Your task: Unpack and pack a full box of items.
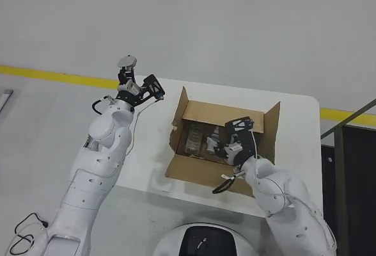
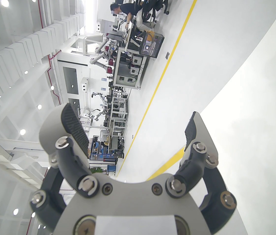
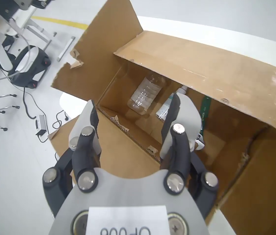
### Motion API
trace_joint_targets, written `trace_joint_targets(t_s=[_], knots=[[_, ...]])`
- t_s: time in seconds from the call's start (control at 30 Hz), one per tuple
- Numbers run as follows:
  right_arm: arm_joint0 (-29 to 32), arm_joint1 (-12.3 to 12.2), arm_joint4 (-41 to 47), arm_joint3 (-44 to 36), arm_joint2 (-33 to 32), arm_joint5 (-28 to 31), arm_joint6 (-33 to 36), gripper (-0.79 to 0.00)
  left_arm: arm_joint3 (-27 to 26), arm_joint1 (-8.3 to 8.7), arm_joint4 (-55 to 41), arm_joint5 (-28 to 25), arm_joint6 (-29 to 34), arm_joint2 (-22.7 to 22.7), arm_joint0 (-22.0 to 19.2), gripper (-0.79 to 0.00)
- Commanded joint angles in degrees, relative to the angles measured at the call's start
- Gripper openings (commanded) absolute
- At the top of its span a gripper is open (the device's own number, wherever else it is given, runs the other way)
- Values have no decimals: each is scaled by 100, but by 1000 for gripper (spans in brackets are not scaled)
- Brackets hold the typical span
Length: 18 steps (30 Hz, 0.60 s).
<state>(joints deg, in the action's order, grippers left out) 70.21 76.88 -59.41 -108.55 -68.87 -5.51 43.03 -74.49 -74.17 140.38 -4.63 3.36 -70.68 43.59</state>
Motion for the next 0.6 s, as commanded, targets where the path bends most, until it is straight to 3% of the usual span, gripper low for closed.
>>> trace_joint_targets(t_s=[0.0,0.33,0.57], knots=[[-195,28,-27,458,143,-60,-86,-785,0,0,0,0,0,0,0,0],[-912,166,-145,2188,530,-386,-712,-785,0,0,0,0,0,0,0,0],[-1362,256,-321,2525,663,-644,-1167,-785,0,0,0,0,0,0,0,0]])
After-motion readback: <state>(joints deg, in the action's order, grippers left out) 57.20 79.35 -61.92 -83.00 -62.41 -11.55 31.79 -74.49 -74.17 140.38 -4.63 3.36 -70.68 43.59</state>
